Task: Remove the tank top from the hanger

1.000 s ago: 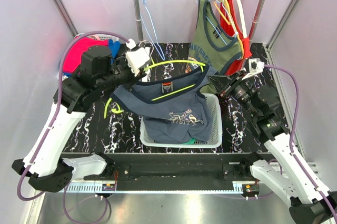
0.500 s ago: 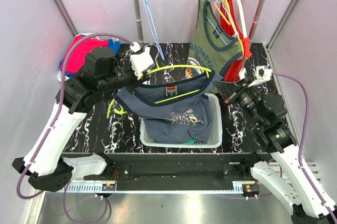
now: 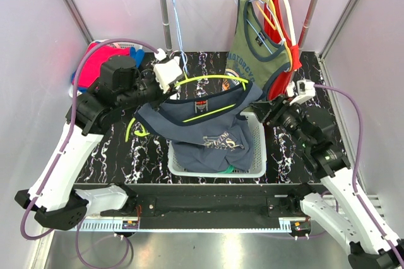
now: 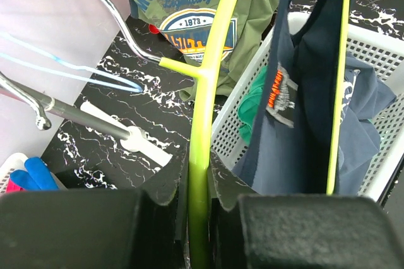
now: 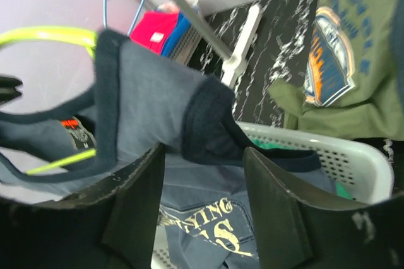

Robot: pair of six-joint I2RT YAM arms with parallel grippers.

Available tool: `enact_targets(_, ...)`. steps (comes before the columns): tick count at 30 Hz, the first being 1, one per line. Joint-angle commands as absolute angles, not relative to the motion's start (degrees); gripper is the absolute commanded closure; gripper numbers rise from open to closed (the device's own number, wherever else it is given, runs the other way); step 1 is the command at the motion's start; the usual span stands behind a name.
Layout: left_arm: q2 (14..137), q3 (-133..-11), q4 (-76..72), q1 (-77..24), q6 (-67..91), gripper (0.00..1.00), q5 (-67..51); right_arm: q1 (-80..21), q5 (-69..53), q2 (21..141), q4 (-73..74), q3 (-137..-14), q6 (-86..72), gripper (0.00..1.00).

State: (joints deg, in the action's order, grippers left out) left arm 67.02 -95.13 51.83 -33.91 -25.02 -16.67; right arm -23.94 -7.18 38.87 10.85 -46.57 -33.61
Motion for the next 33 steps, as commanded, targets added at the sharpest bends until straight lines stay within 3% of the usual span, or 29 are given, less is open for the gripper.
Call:
enact_targets(1,66.09,-97.91,47.64,-34.01,-24.35,1.0,-16.17,-23.73,-14.05,37.89,0.91,-42.2,-32.44,0.37)
enact_targets(5,66.18,-98.0,47.64,-33.93,-24.17,1.0,-16.26,-23.73,-16.96,37.62,-2.98,-41.13,-30.68,0.41)
enact_targets(10,66.45,-98.0,47.64,-33.93,-24.08,1.0,-16.52,-23.73,-17.66,38.58,-4.21,-42.01,-29.44,0.58)
enact_targets(16,66.8,-98.09,47.64,-34.01,-23.91,1.0,-16.87,-23.73,-19.51,40.25,-7.73,-41.92,-29.62,0.6)
enact_targets(19,66.8,-98.0,47.64,-33.93,-23.73,1.0,-17.05,-23.73,-19.6,40.52,-8.17,-41.66,-29.27,0.69)
enact_targets(25,66.88,-97.82,47.72,-33.93,-23.73,1.0,-17.14,-23.73,-18.38,40.0,-5.98,-41.92,-27.86,0.98)
enact_targets(33,66.62,-97.47,47.81,-33.93,-23.91,1.0,-17.05,-23.73,-4.76,32.45,5.87,-41.4,-25.75,1.0)
